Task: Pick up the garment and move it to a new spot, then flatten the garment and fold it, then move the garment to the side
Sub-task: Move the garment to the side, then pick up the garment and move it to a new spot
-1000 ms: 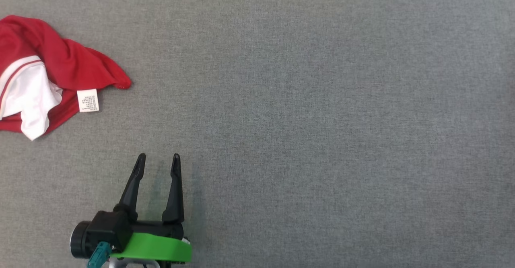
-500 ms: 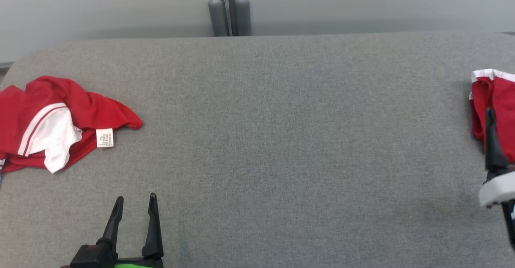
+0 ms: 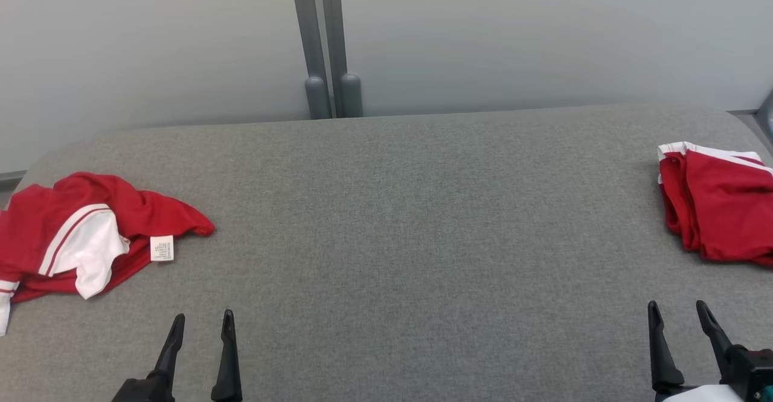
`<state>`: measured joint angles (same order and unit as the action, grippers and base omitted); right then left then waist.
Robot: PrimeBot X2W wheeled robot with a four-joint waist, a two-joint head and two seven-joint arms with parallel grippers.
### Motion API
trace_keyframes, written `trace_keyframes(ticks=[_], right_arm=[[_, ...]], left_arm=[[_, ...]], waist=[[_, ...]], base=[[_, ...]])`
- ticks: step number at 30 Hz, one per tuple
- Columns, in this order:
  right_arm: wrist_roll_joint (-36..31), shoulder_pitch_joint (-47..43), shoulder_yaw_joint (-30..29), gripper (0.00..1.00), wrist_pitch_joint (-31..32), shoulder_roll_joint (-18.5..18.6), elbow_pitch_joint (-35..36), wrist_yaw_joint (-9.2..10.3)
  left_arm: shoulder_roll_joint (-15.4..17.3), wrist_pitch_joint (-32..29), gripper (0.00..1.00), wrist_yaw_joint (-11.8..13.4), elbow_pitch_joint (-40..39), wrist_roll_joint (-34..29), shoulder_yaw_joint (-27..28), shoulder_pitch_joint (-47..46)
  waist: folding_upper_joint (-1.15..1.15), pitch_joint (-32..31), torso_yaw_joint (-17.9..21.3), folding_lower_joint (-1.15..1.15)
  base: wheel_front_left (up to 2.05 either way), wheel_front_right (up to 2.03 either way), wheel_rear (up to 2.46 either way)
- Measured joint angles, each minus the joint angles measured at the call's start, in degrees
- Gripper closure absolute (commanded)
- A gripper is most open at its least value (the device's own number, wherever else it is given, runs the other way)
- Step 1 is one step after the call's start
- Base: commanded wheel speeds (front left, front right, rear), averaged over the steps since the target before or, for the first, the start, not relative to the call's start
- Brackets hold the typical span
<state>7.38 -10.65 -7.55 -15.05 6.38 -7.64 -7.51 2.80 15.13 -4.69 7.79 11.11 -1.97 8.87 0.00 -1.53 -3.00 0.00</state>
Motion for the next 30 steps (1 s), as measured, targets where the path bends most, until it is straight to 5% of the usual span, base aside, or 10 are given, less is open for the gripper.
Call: trace_keyframes(ticks=[16,30], right_arm=[[-1.05,-0.32,0.63,0.00,0.00,-0.46,0.44,0.00],[-0.71,-0.56,6.72,0.00,0.00,-1.35,0.14,0.00]], left_arm=[[0.00,0.00,0.00,-0.67,0.60,0.23,-0.51,-0.43],[0.01,0.00,0.00,-1.43,-0.31,-0.01,-0.43,0.27]], waist=[[0.00,-0.59,-0.18,0.00],[0.00,-0.99,-14.97,0.00]], base=[[0.00,0.00,0.00],[0.00,0.00,0.00]])
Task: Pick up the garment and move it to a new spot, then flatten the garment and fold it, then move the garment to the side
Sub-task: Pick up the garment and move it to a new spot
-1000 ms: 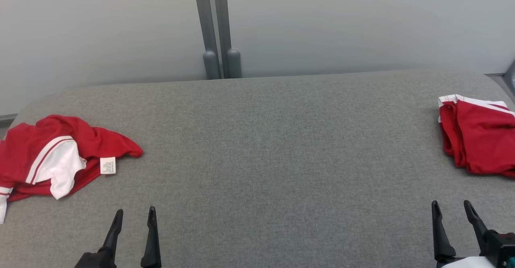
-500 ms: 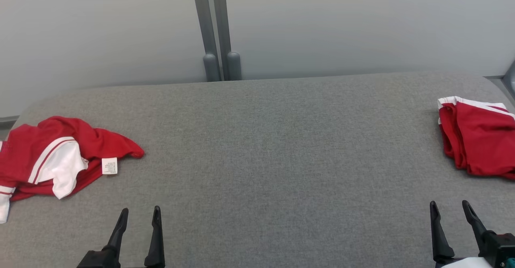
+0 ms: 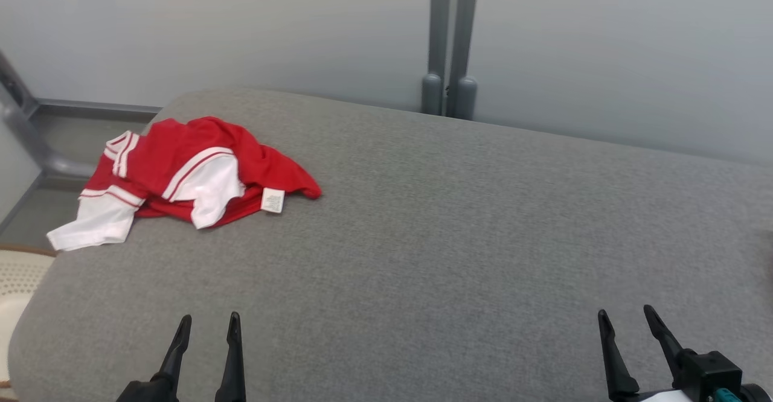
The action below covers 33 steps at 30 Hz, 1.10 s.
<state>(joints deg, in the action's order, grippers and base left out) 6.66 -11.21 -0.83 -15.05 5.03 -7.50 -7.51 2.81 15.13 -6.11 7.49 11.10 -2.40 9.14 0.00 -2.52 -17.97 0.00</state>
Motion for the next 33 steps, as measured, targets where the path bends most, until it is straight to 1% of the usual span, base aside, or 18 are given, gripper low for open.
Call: trace_keyframes(ticks=[4,8,12,13,16,18,21,23,25,27,29,33], right_arm=[[0.23,1.24,1.93,0.00,0.00,0.78,0.03,0.00],[0.33,1.61,2.27,0.00,0.00,1.80,0.42,0.00],[0.71,3.78,1.89,0.00,-0.01,4.09,2.01,0.00],[0.74,4.56,2.31,0.00,0.00,5.37,2.19,0.00],[0.74,7.88,3.13,0.00,0.00,9.71,3.03,0.00],[0.75,11.17,3.64,0.00,-0.01,12.58,4.35,0.00],[1.00,16.15,4.99,0.00,0.00,15.99,5.49,0.00],[1.36,19.37,6.10,0.00,-0.01,17.71,6.02,0.00],[1.75,22.54,7.40,0.00,-0.01,18.82,6.56,0.00],[2.07,24.61,8.13,0.00,-0.01,19.33,6.68,0.00],[2.35,26.11,9.03,0.00,-0.01,19.42,6.89,0.00],[2.69,28.12,10.23,0.00,-0.01,19.00,7.43,0.00]], left_arm=[[0.03,0.00,0.00,-0.27,-0.53,0.29,0.53,0.97],[0.03,0.00,0.00,-0.37,-1.54,1.30,0.04,0.64],[0.10,0.00,0.00,-0.44,-1.12,4.33,-3.02,-5.49],[0.10,0.02,0.00,-0.51,0.16,4.98,-4.10,-8.16],[0.08,-0.07,0.00,-0.82,7.58,7.97,-7.94,-17.70],[0.08,-3.15,0.00,-0.93,13.32,9.93,-9.25,-26.70],[0.25,-8.26,0.00,-0.94,21.54,11.15,-8.98,-38.89],[0.77,-10.92,0.00,-0.99,26.77,12.06,-8.56,-45.35],[1.24,-13.76,0.00,-1.01,32.23,14.66,-7.62,-51.37],[1.83,-15.90,0.00,-1.12,37.05,16.47,-6.89,-55.30],[2.77,-16.61,0.00,-1.12,41.33,16.81,-6.26,-58.07],[4.74,-17.12,0.00,-1.11,48.37,17.25,-5.63,-62.08]], waist=[[0.00,-0.11,-4.74,0.00],[0.00,0.39,-7.75,0.00],[0.00,2.61,-9.03,0.00],[0.00,3.38,-9.29,0.00],[0.00,6.06,-9.93,0.00],[0.00,8.40,-10.27,0.00],[0.00,12.20,-10.52,0.00],[0.00,14.90,-10.46,0.00],[0.00,18.04,-10.12,-0.01],[0.00,20.92,-9.51,-0.01],[0.00,23.87,-8.57,-0.01],[0.00,29.95,-5.41,-0.02]], base=[[0.00,0.00,0.00],[0.00,0.00,0.00],[0.00,0.00,0.00],[0.00,0.00,0.00],[0.00,0.00,0.00],[0.00,0.00,0.00],[0.00,0.00,0.00],[0.00,0.00,0.00],[0.00,0.00,0.00],[0.00,0.00,0.00],[0.00,0.00,0.00],[0.00,0.00,0.00]])
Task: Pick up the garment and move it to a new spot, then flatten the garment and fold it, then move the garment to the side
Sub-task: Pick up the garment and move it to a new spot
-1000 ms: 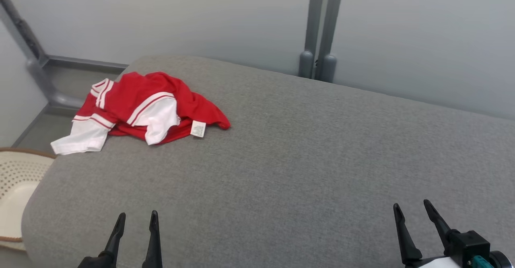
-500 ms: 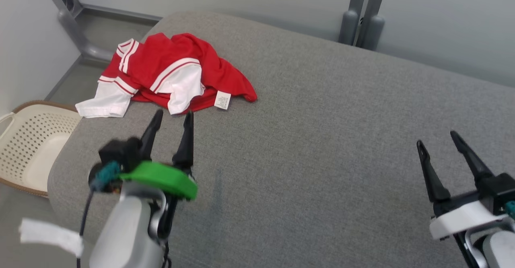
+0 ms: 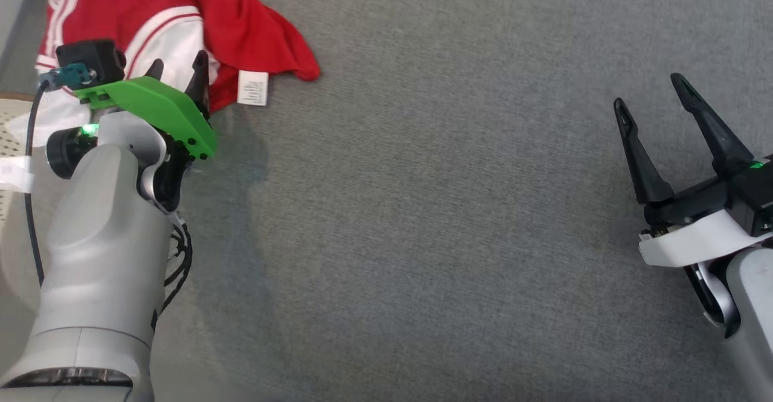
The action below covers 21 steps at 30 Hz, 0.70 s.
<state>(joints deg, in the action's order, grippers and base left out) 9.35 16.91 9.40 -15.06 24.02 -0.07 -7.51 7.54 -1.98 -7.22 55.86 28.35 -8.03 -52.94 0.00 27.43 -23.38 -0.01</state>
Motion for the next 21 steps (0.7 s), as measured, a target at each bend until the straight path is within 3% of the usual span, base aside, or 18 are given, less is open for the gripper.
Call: trace_keyframes(ticks=[6,7,8,16,21], right_arm=[[0.12,0.47,-0.14,0.00,-0.07,-0.94,0.25,0.00],[0.13,0.55,-0.19,0.00,-0.18,-1.15,0.29,-0.01],[0.13,0.81,-0.22,0.00,-0.19,-1.38,0.30,-0.01],[0.31,-0.03,-1.13,0.00,-0.26,-3.64,-0.85,0.00],[0.64,-3.14,-1.70,0.00,-0.21,-6.84,-2.56,0.02]], left_arm=[[2.15,-0.54,0.00,0.94,7.46,1.02,1.29,-3.65],[2.72,-1.04,0.45,0.93,8.27,1.21,1.41,-4.54],[3.37,-1.24,0.97,0.92,8.94,1.29,1.44,-4.97],[7.56,1.79,1.00,0.60,6.72,1.51,-1.02,-4.08],[6.32,5.68,1.00,0.09,-1.85,2.05,-3.59,-0.34]], waist=[[0.00,6.18,5.67,0.00],[0.00,6.89,6.65,0.00],[0.01,7.54,7.59,0.01],[0.00,8.13,12.05,0.01],[0.00,4.96,13.01,0.01]], base=[[0.00,0.00,0.00],[0.00,0.00,0.00],[0.00,0.00,0.00],[0.00,0.00,0.00],[0.00,0.00,0.00]])
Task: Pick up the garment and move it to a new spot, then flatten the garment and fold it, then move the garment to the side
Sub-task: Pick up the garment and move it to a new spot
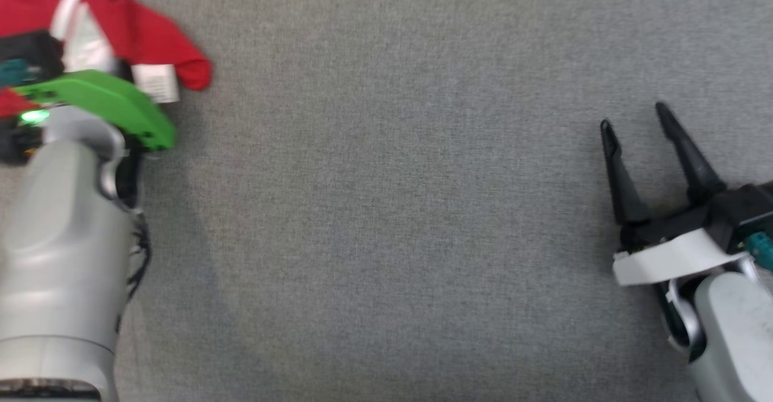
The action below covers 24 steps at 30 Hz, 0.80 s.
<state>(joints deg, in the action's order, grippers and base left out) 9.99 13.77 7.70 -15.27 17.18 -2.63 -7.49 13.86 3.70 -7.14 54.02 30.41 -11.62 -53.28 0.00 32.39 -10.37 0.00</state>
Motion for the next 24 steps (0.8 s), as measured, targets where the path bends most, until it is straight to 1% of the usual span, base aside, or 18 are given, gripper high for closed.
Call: trace_keyframes(ticks=[2,3,6,10,12,15,19,22,24], right_arm=[[0.00,-1.99,-0.13,0.00,0.03,-1.43,-0.71,0.00],[0.01,-2.74,-0.19,0.00,0.05,-1.97,-0.98,0.00],[0.02,-4.78,-0.09,0.00,0.12,-3.86,-1.58,0.00],[0.07,-7.10,-0.48,0.00,0.12,-5.67,-1.96,0.00],[0.11,-8.65,-0.88,0.00,0.12,-6.48,-2.13,0.00],[0.11,-10.37,-1.41,0.00,0.12,-7.27,-2.30,0.00],[0.16,-11.83,-2.15,0.00,0.12,-8.22,-2.20,0.00],[0.19,-12.60,-2.42,0.00,0.12,-8.94,-2.25,0.00],[0.20,-13.06,-2.67,0.00,0.12,-9.25,-2.27,0.00]], left_arm=[[-1.05,0.00,1.00,-0.25,-6.17,0.04,-2.41,2.12],[-1.00,-0.22,1.00,-0.25,-9.00,0.07,-3.15,3.05],[-0.34,-3.46,1.00,-0.23,-19.90,0.13,-5.64,7.72],[-1.00,-10.94,1.00,-0.19,-38.46,0.74,-10.39,16.35],[-1.31,-15.59,1.00,0.36,-48.63,0.97,-13.54,21.29],[-1.77,-21.46,1.00,1.43,-60.84,1.81,-17.85,26.86],[-2.66,-27.14,1.00,2.69,-70.79,3.05,-22.86,31.47],[-3.79,-29.02,1.00,3.54,-73.30,5.20,-24.26,33.28],[-5.03,-28.91,1.00,4.97,-72.55,7.34,-22.98,34.01]], waist=[[0.00,-1.94,0.23,0.00],[0.00,-2.81,0.27,0.00],[0.00,-6.11,0.46,0.00],[0.00,-10.70,1.27,0.00],[0.00,-13.04,1.99,0.00],[0.00,-15.95,3.47,0.00],[0.00,-18.56,6.61,0.00],[0.00,-19.77,9.30,0.01],[0.00,-20.26,11.13,0.01]], base=[[0.00,0.00,0.00],[0.00,0.00,0.00],[0.00,0.00,0.00],[0.00,0.00,0.00],[0.00,0.00,0.00],[0.00,0.00,0.00],[0.00,0.00,0.00],[0.00,0.00,0.00],[0.00,0.00,0.00]])
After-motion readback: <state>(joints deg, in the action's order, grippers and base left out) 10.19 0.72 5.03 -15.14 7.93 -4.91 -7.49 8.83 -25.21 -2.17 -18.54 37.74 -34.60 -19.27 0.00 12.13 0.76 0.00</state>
